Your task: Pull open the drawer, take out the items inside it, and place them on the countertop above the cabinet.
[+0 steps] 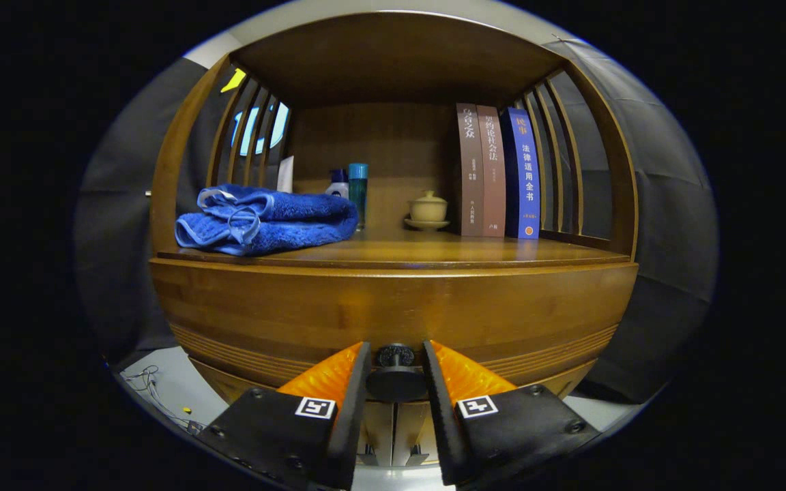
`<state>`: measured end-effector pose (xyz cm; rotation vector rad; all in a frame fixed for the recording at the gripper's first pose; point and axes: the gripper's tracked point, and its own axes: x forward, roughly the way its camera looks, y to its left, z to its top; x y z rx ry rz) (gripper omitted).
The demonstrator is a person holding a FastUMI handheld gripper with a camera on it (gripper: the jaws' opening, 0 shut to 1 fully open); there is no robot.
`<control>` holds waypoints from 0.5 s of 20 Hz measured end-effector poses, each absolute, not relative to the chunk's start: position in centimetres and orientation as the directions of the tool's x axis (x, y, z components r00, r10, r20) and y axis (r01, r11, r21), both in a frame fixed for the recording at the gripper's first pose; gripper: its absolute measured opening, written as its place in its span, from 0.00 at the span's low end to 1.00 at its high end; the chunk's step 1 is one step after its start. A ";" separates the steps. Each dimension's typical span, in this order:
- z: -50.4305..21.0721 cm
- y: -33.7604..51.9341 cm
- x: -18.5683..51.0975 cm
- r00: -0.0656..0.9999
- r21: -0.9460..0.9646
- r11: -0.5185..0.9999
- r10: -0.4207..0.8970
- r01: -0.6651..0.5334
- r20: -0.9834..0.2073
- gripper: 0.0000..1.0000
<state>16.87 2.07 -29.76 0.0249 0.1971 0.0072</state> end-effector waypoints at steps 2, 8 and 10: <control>-29.5 1.9 16.7 0.979 0.022 1.000 -0.006 0.011 -0.204 0.45; -29.7 2.0 16.8 0.978 0.013 1.000 -0.011 0.014 -0.209 0.37; -29.7 2.0 16.3 0.978 0.014 1.000 -0.001 0.004 -0.209 0.37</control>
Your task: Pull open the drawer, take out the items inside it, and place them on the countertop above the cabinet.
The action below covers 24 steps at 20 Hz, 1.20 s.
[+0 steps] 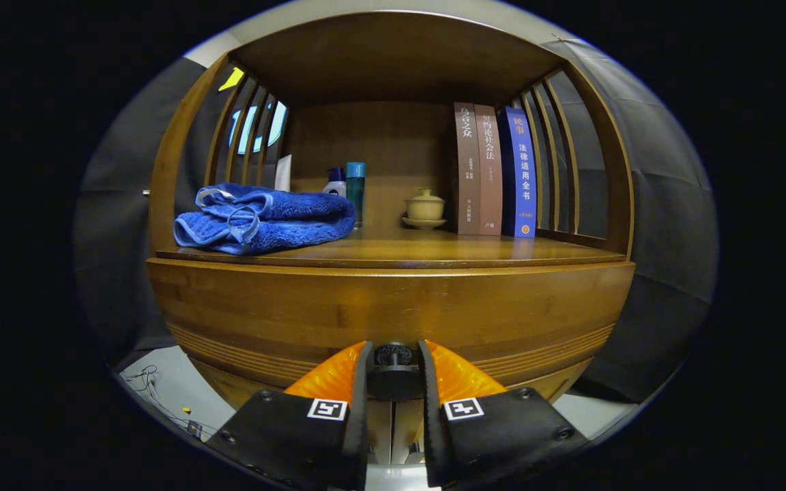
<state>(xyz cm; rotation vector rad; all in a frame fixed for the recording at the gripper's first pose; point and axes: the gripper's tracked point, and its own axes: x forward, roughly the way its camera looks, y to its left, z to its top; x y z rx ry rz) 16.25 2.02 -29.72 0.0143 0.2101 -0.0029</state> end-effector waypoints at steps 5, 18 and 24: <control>-29.4 1.8 13.3 0.978 0.029 1.000 0.014 -0.008 -0.208 0.37; -28.6 1.2 5.0 0.975 0.063 0.998 0.031 -0.018 -0.220 0.37; -29.0 1.0 2.5 0.970 0.059 0.998 0.038 -0.024 -0.241 0.37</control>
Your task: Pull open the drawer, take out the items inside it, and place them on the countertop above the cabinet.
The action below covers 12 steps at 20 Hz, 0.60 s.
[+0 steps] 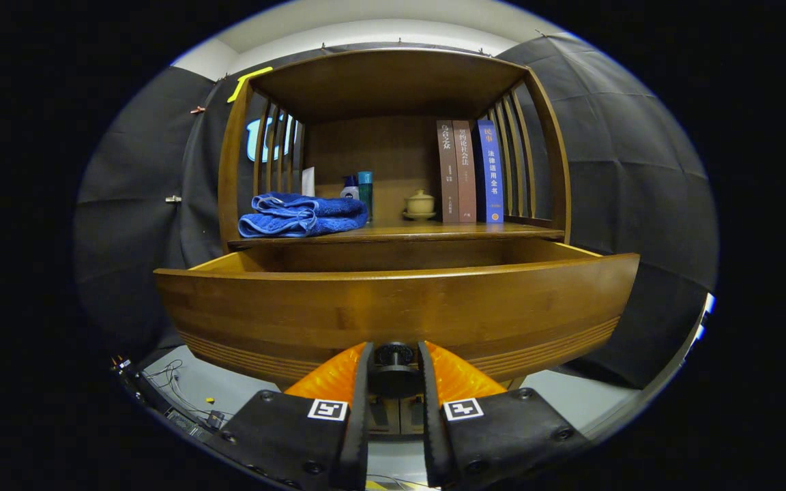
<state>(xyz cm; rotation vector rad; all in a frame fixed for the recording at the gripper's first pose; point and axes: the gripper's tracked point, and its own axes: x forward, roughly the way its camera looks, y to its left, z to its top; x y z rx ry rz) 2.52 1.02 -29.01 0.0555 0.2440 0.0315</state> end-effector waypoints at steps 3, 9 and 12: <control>-29.2 1.0 2.2 0.969 0.047 0.998 0.041 -0.031 -0.243 0.37; -29.2 1.1 2.2 0.969 0.028 0.999 0.038 -0.032 -0.245 0.39; -29.1 1.2 1.7 0.965 0.004 0.999 0.039 -0.040 -0.259 0.50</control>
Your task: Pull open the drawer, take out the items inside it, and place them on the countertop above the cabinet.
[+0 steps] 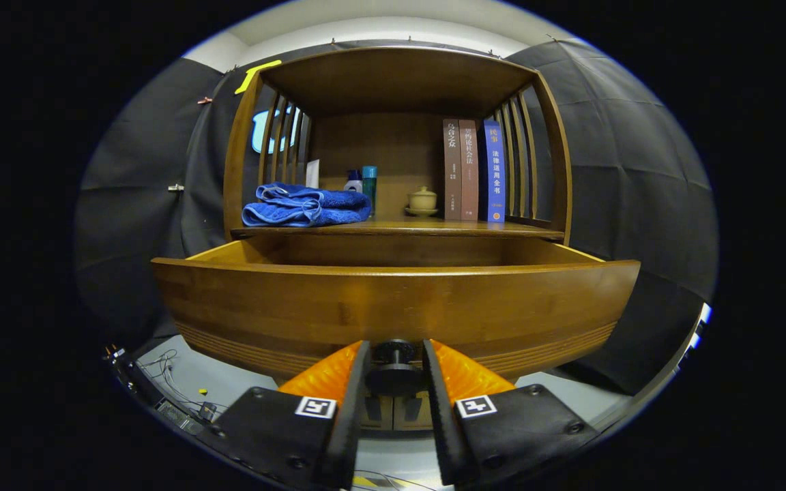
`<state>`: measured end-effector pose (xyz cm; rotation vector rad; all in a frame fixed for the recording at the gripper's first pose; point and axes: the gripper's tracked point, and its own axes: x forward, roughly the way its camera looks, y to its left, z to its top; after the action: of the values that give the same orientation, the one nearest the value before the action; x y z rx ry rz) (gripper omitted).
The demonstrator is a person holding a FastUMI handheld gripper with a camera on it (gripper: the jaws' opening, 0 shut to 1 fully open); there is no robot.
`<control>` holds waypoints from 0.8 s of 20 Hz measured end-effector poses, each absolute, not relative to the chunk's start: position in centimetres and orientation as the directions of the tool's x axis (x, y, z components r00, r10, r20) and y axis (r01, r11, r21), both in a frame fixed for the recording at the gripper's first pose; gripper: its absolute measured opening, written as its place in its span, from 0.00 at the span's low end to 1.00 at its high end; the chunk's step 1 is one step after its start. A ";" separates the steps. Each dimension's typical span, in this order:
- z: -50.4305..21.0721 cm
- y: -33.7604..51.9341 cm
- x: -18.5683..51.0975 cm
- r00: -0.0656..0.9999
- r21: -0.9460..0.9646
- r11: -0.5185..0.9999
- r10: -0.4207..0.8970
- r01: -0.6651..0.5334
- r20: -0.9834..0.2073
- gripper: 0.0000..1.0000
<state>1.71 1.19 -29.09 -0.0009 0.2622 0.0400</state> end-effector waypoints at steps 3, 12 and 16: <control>-28.5 1.0 1.2 0.961 -0.024 0.998 0.056 -0.066 -0.270 0.88; -19.2 -1.5 2.0 0.944 -0.013 0.996 0.083 -0.092 -0.319 0.99; -18.2 -1.6 5.4 0.874 0.014 0.992 0.119 -0.127 -0.470 0.99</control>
<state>5.44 -1.56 -18.20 -0.0171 0.4901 0.1286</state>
